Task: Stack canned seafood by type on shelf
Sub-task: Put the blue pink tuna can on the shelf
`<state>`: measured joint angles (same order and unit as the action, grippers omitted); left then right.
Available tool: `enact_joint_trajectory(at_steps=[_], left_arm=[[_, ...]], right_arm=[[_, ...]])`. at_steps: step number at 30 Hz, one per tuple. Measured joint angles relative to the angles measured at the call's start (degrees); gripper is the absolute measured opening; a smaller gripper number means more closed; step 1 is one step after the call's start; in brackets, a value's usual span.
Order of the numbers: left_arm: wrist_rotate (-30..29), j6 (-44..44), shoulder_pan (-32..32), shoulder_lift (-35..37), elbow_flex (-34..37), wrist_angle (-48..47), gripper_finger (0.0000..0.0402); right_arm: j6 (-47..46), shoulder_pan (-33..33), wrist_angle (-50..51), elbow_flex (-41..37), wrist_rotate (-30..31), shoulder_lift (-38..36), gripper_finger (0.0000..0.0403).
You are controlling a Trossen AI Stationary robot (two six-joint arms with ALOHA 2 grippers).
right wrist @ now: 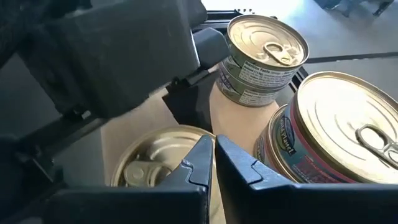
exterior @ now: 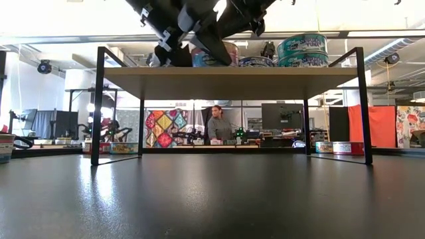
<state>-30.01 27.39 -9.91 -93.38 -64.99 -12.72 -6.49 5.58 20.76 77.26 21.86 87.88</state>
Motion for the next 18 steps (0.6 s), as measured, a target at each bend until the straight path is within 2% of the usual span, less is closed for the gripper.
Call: enact_joint_trajectory(at_steps=[13, 18], left_arm=[[-0.7, 0.2, 0.0, -0.4, 0.0, 1.2, 0.0372], [-0.7, -0.6, 0.0, -0.3, 0.0, 1.1, 0.0387]], right_arm=[[-0.4, 0.0, 1.0, -2.8, -2.4, 0.0, 0.0012], [-0.6, 0.0, 1.4, -3.1, -2.8, 0.8, 0.0012]])
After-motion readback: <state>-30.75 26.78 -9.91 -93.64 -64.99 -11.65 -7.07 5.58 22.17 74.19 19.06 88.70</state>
